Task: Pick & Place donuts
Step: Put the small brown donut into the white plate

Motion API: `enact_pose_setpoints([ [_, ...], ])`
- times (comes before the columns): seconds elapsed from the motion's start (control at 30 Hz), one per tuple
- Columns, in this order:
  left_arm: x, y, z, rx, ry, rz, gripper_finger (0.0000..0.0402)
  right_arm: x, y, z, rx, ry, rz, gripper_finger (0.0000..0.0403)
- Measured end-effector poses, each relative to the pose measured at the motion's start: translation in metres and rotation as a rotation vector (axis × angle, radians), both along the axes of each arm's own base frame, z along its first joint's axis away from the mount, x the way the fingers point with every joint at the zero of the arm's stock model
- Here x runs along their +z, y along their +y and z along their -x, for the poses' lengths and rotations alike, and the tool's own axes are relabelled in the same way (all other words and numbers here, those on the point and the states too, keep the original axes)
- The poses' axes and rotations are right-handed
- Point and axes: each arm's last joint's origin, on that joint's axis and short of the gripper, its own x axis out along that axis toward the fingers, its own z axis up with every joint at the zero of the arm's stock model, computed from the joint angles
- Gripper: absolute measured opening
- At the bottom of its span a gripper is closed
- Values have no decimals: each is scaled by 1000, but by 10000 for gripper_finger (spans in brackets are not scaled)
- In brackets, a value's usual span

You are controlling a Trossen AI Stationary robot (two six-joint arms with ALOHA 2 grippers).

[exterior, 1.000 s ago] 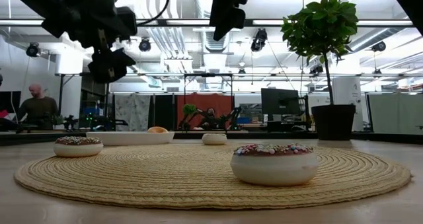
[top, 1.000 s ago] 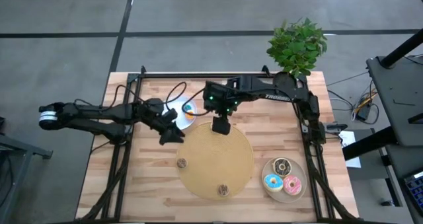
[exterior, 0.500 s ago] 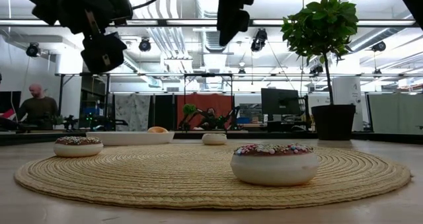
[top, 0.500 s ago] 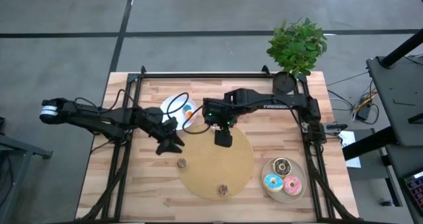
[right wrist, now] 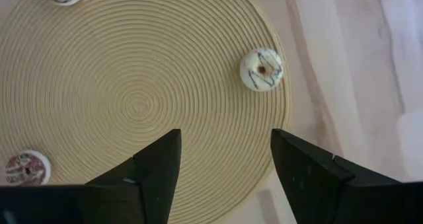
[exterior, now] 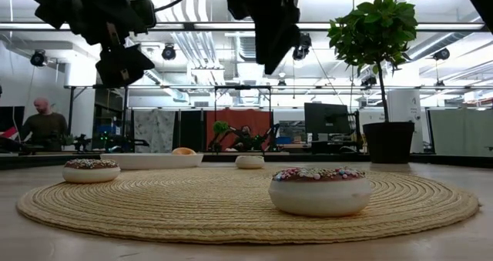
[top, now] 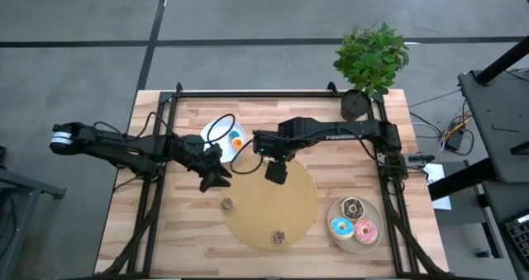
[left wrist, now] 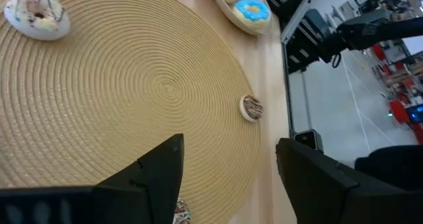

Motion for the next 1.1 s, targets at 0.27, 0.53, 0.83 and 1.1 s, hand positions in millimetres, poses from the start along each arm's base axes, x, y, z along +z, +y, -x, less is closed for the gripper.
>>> enact_pose_setpoints([
  [0.27,0,0,0,1,0,-2,213,-6,-10,14,-99,32,-17,224],
  [0.53,0,1,0,-1,-10,-30,213,3,-20,60,-184,-97,-38,224],
  [0.83,0,4,-1,63,-11,-66,213,0,-23,100,-396,-374,-142,224],
  [1.1,0,6,-1,145,-11,-112,213,-32,-23,106,-572,-410,-231,224],
])
